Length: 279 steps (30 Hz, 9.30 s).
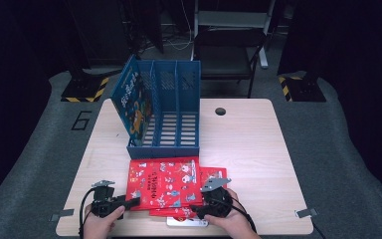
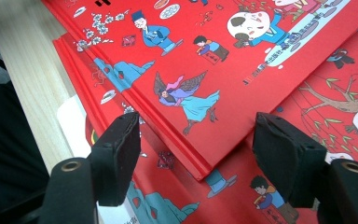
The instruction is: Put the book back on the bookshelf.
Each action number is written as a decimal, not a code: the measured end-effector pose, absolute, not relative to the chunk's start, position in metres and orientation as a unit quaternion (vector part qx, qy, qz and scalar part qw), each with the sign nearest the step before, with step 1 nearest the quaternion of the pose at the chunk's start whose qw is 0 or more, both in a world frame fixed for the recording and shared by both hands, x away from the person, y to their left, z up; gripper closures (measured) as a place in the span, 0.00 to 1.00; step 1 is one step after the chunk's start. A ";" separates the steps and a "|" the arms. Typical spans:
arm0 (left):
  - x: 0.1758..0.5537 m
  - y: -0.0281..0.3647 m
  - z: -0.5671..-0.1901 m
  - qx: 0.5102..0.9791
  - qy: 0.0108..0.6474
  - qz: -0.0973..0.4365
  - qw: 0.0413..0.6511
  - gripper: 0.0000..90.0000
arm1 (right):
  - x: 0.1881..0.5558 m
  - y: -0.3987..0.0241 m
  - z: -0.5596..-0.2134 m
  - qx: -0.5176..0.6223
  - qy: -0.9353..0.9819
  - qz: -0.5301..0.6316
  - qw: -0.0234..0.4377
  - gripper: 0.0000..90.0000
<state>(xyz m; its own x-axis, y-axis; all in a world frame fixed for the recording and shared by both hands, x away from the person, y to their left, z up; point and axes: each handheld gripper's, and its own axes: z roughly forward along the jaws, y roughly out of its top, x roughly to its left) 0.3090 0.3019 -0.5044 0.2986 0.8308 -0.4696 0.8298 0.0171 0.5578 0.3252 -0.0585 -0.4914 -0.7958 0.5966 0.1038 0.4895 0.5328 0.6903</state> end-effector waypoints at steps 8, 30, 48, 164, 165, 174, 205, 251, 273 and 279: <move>0.307 0.304 -0.509 0.694 0.594 0.004 0.406 0.43 | 0.326 -0.059 -0.491 0.314 0.876 0.359 0.067 0.32; 0.309 0.311 -0.514 0.685 0.607 -0.017 0.402 0.45 | 0.322 -0.057 -0.488 0.299 0.891 0.332 0.076 0.37; 0.308 0.309 -0.512 0.701 0.600 0.005 0.386 0.49 | 0.315 -0.063 -0.482 0.301 0.878 0.363 0.081 0.44; 0.298 0.309 -0.485 0.669 0.591 -0.014 0.451 0.47 | 0.318 -0.063 -0.491 0.304 0.882 0.352 0.078 0.52; 0.297 0.309 -0.483 0.669 0.589 -0.010 0.454 0.48 | 0.318 -0.063 -0.491 0.304 0.882 0.352 0.079 0.52; 0.294 0.307 -0.466 0.663 0.577 -0.001 0.477 0.52 | 0.318 -0.062 -0.490 0.310 0.880 0.350 0.076 0.51; 0.301 0.305 -0.437 0.649 0.574 -0.010 0.500 0.65 | 0.317 -0.060 -0.491 0.308 0.880 0.349 0.090 0.53; 0.289 0.281 -0.373 0.700 0.502 0.039 0.507 0.74 | 0.312 -0.057 -0.496 0.327 0.859 0.393 0.039 0.56; 0.296 0.268 -0.352 0.727 0.480 0.049 0.488 0.75 | 0.313 -0.056 -0.496 0.329 0.855 0.399 0.030 0.57; 0.299 0.265 -0.348 0.730 0.480 0.053 0.484 0.75 | 0.314 -0.055 -0.497 0.335 0.852 0.402 0.026 0.57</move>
<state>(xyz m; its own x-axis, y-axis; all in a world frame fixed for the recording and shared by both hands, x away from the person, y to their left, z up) 0.2990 0.2649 -0.3485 0.5332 0.7522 -0.3873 0.6500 -0.0712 0.7566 0.3137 -0.0554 -0.4968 -0.7744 0.5912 0.2255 0.5501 0.4528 0.7017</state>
